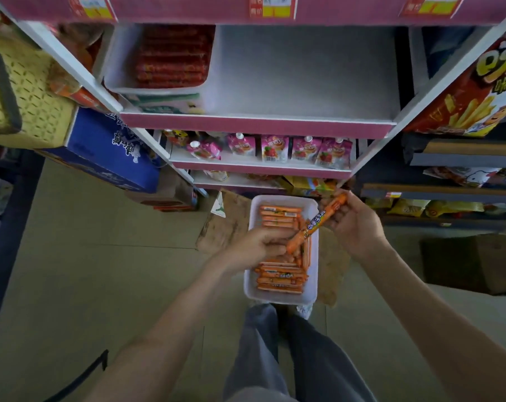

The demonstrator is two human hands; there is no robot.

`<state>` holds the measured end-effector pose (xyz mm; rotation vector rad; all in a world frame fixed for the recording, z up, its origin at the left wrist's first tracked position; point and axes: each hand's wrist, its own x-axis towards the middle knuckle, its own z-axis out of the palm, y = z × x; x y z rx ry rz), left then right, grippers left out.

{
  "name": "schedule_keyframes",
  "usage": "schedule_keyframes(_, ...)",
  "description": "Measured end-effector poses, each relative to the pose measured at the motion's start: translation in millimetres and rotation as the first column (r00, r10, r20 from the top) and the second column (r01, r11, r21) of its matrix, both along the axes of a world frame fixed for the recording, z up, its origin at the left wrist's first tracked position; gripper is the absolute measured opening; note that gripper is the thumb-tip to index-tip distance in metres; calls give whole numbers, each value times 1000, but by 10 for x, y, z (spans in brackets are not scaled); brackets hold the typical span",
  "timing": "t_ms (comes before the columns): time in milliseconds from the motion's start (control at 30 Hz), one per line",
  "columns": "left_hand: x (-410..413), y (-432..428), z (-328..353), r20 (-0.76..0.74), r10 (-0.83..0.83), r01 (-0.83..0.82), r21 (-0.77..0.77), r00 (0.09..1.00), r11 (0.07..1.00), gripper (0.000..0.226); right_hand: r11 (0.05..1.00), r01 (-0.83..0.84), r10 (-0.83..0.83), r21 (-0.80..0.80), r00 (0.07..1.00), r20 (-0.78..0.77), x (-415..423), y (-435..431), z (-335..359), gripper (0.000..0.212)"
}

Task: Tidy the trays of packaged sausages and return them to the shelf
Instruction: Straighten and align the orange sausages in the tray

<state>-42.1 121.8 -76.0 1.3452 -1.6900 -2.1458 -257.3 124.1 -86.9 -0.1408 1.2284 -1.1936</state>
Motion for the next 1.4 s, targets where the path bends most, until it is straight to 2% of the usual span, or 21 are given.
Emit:
schedule_keyframes(67, 6, 59, -302, 8, 49, -49, 29, 999, 998, 47, 994, -86, 92, 71, 993, -81, 33, -9, -289, 29)
schedule_keyframes(133, -16, 126, -611, 45, 102, -105, 57, 994, 993, 42, 965, -245, 262, 97, 934, -243, 100, 34, -638, 23)
schedule_keyframes(200, -62, 193, -933, 104, 110, -116, 50, 988, 992, 35, 904, -407, 425, 134, 816, -391, 181, 121, -1001, 55)
schedule_keyframes(233, -82, 230, -1089, 134, 91, -95, 21, 987, 995, 35, 868, -474, 487, 151, 746, -454, 223, 172, -1155, 64)
schedule_keyframes(267, -95, 259, -1245, 172, 65, -62, -19, 983, 998, 34, 831, -532, 530, 162, 668, -522, 261, 209, -1309, 63)
schedule_keyframes(400, -162, 303, -1803, 320, -12, 60, -140, 947, 988, 30, 644, -718, 626, 264, 297, -721, 327, 311, -1917, 40)
schedule_keyframes(467, -206, 336, -2065, 362, -33, 105, -181, 932, 978, 24, 555, -748, 642, 363, 109, -759, 343, 348, -2212, 42)
schedule_keyframes(500, -226, 358, -2202, 392, -47, 134, -196, 919, 971, 23, 510, -738, 631, 442, -27, -775, 346, 359, -2334, 43)
schedule_keyframes(567, -255, 392, -2464, 462, -103, 220, -208, 881, 953, 26, 420, -679, 539, 602, -347, -767, 333, 375, -2557, 43)
schedule_keyframes(600, -267, 409, -2598, 498, -134, 278, -226, 857, 934, 30, 387, -651, 467, 653, -473, -747, 331, 389, -2667, 43)
schedule_keyframes(633, -279, 419, -2729, 529, -146, 326, -264, 836, 908, 34, 378, -627, 395, 681, -556, -731, 344, 406, -2763, 43)
schedule_keyframes(667, -285, 419, -2837, 554, -134, 356, -316, 822, 879, 36, 382, -609, 354, 695, -598, -719, 363, 426, -2857, 44)
schedule_keyframes(733, -280, 392, -3002, 619, -74, 408, -419, 782, 811, 43, 420, -587, 335, 692, -609, -719, 405, 466, -2996, 46)
schedule_keyframes(833, -241, 306, -3159, 721, 108, 476, -555, 685, 682, 61, 471, -547, 289, 692, -645, -707, 441, 510, -3096, 48)
schedule_keyframes(933, -225, 146, -3253, 752, 169, 539, -591, 637, 600, 54, 481, -519, 292, 707, -665, -687, 454, 568, -3132, 52)
schedule_keyframes(1033, -287, 5, -3276, 775, 148, 572, -567, 615, 592, 37, 504, -465, 312, 728, -688, -655, 464, 613, -3159, 55)
schedule_keyframes(1100, -334, -88, -3265, 775, 129, 561, -551, 619, 617, 29, 524, -464, 328, 714, -664, -672, 479, 624, -3173, 58)
schedule_keyframes(1200, -367, -207, -3265, 773, 74, 535, -501, 630, 680, 30, 577, -459, 331, 675, -624, -707, 505, 613, -3165, 56)
schedule_keyframes(1300, -383, -248, -3227, 800, 71, 585, -493, 596, 645, 33, 590, -457, 344, 665, -603, -720, 519, 590, -3132, 64)
schedule_keyframes(1400, -437, -296, -3196, 837, 41, 630, -442, 546, 639, 36, 593, -453, 356, 666, -595, -721, 519, 607, -3166, 58)
